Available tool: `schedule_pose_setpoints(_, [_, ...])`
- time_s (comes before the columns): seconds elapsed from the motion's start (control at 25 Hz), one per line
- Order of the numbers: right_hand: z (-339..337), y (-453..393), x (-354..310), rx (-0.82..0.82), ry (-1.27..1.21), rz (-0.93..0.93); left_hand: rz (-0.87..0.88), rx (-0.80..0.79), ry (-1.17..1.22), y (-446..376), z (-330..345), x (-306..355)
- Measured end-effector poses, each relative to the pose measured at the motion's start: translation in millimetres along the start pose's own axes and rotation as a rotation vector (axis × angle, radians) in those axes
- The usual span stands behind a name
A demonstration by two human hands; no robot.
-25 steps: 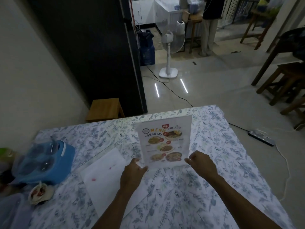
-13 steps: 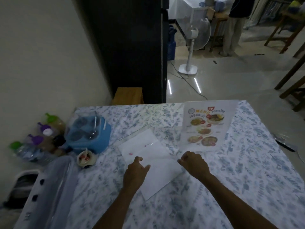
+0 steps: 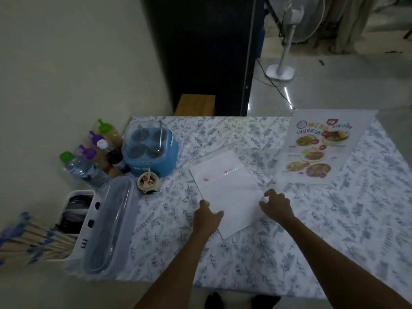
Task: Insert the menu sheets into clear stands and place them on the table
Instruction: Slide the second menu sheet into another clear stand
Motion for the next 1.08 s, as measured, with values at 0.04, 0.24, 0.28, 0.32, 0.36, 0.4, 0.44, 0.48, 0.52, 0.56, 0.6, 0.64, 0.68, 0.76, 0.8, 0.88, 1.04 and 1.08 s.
schedule_pose_setpoints(0.04, [0.4,2.2,1.3,-0.025,-0.038,0.022,-0.016,0.038,0.043,-1.4,-0.4,-1.3])
schedule_pose_setpoints(0.24, [-7.5,23.2,9.2,-0.218,-0.415,0.024,-0.19,0.116,0.388,-26.0,-28.1,-25.7])
schedule_pose_setpoints(0.28, [-13.4,28.1,7.7,-0.246,-0.482,0.006,-0.21,0.112,0.46,-28.5,-36.3,-26.8])
schedule_pose_setpoints(0.32, [-20.4,34.0,3.9,-0.277,-0.542,-0.014,-0.212,0.099,0.483,-29.8,-43.6,-24.2])
schedule_pose_setpoints(0.36, [-28.5,39.1,-0.1,-0.287,-0.589,-0.025,-0.197,0.083,0.462,-28.7,-50.4,-18.8])
schedule_pose_setpoints(0.4, [-37.9,44.4,-3.2,-0.281,-0.636,-0.021,-0.165,0.094,0.422,-27.6,-57.1,-13.8])
schedule_pose_setpoints(0.44, [-48.5,50.4,-5.2,-0.27,-0.671,-0.011,-0.124,0.126,0.393,-24.6,-64.7,-7.4])
schedule_pose_setpoints(0.48, [-57.9,56.1,-7.0,-0.272,-0.706,-0.004,-0.075,0.156,0.389,-20.6,-72.0,0.6])
schedule_pose_setpoints(0.52, [-66.2,61.9,-8.5,-0.284,-0.72,-0.008,-0.025,0.17,0.409,-15.5,-79.4,8.9])
schedule_pose_setpoints(0.56, [-74.4,69.9,-10.5,-0.306,-0.714,-0.036,0.031,0.153,0.431,-6.3,-87.7,18.2])
schedule_pose_setpoints(0.6, [-80.8,77.2,-10.4,-0.323,-0.688,-0.075,0.095,0.114,0.413,4.2,-94.7,25.9])
schedule_pose_setpoints(0.64, [-87.6,83.5,-9.0,-0.322,-0.66,-0.114,0.163,0.069,0.366,14.3,-99.5,31.8])
schedule_pose_setpoints(0.68, [-94.0,89.5,-5.4,-0.309,-0.636,-0.145,0.222,0.03,0.319,25.1,-102.2,36.2])
schedule_pose_setpoints(0.76, [-104.2,108.8,0.7,-0.303,-0.626,-0.204,0.298,-0.003,0.311,53.3,-110.1,40.6])
schedule_pose_setpoints(0.8, [-103.3,112.2,3.3,-0.313,-0.634,-0.212,0.318,-0.025,0.328,58.0,-110.8,38.0])
schedule_pose_setpoints(0.88, [-101.3,125.4,9.8,-0.332,-0.648,-0.224,0.37,-0.039,0.302,70.9,-115.7,34.0])
schedule_pose_setpoints(1.04, [-116.1,148.3,14.6,-0.33,-0.678,-0.272,0.466,0.035,0.247,95.0,-125.7,46.9])
schedule_pose_setpoints(1.08, [-122.8,149.1,8.8,-0.316,-0.655,-0.304,0.496,0.06,0.252,95.5,-131.0,52.9])
Point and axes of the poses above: each hand's wrist, its own y-axis away from the middle knuckle, its own z-axis out of the palm, x = y × z, the point moved 5 cm from there along -y, towards the middle knuckle, and after that the axes turned 11 degrees about z, right-handed, at the moved point
